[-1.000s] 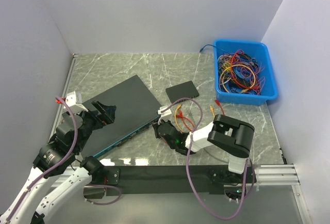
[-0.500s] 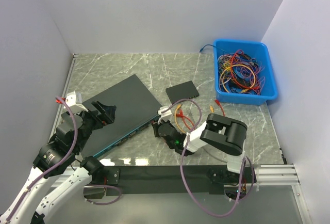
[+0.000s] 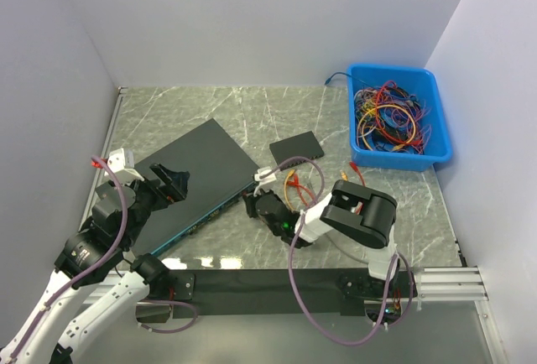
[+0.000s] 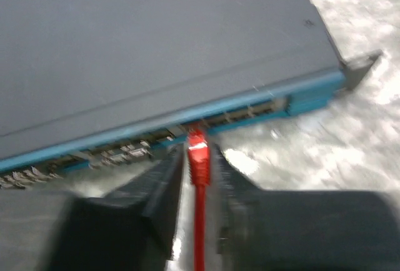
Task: Insert the plug into the switch port
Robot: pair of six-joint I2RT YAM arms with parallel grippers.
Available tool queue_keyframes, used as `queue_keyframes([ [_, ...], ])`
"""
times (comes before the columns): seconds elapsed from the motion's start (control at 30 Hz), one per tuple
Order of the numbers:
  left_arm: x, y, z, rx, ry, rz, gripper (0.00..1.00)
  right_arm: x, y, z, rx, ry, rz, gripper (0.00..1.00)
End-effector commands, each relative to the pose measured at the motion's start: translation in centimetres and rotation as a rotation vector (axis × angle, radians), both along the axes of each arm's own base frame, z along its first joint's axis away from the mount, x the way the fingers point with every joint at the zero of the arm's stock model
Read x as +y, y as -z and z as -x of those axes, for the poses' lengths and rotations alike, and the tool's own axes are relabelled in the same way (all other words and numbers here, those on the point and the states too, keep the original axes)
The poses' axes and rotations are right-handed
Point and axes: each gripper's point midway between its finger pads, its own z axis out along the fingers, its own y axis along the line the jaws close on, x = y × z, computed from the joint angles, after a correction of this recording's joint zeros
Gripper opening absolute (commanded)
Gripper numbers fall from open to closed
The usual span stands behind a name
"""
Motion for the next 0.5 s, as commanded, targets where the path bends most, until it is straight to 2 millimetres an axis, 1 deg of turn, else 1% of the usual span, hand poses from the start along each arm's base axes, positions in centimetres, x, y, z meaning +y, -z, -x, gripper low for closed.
queue_keyframes([
  [0.0,-0.3,-0.3,-0.3,-0.009,0.010,-0.010,0.99,2.8,-3.1,-1.1,-0.027,-0.035,-0.082,0.40],
  [0.03,-0.3,-0.3,-0.3,-0.009,0.010,-0.010,0.99,2.6,-3.0,-1.0,-0.022,-0.032,-0.077,0.50],
  [0.13,-0.3,-0.3,-0.3,-0.010,0.013,-0.010,0.99,1.4,-3.7,-0.7,-0.022,-0.009,-0.064,0.59],
  [0.17,-0.3,-0.2,-0.3,-0.007,0.013,-0.011,0.99,1.0,-4.8,-0.6,-0.030,-0.003,-0.074,0.60],
  [0.2,-0.3,-0.3,-0.3,-0.008,0.013,-0.011,0.99,0.3,-4.6,-0.2,-0.024,0.000,-0.065,0.61],
  [0.23,-0.3,-0.3,-0.4,-0.011,0.013,-0.009,0.99,-0.2,-4.9,-0.1,-0.022,0.013,-0.072,0.64],
  [0.27,-0.3,-0.3,-0.4,-0.009,0.011,-0.011,0.99,-0.9,-5.6,0.4,-0.023,0.018,-0.080,0.65],
  [0.3,-0.3,-0.2,-0.4,-0.006,0.012,-0.014,0.99,-1.2,-6.0,0.6,-0.019,0.025,-0.088,0.65],
  [0.33,-0.4,-0.2,-0.4,-0.008,0.012,-0.013,0.99,-1.5,-7.0,0.9,-0.018,0.040,-0.115,0.65],
  [0.37,-0.4,-0.2,-0.4,-0.005,0.012,-0.015,0.99,-2.2,-6.3,1.2,0.003,0.048,-0.084,0.65],
  [0.43,-0.5,-0.1,-0.5,-0.001,0.015,-0.018,0.99,-2.6,-6.2,1.7,0.041,0.066,-0.097,0.65],
  [0.47,-0.5,-0.1,-0.5,-0.002,0.017,-0.017,0.99,-2.9,-5.2,2.3,0.074,0.053,-0.075,0.65],
])
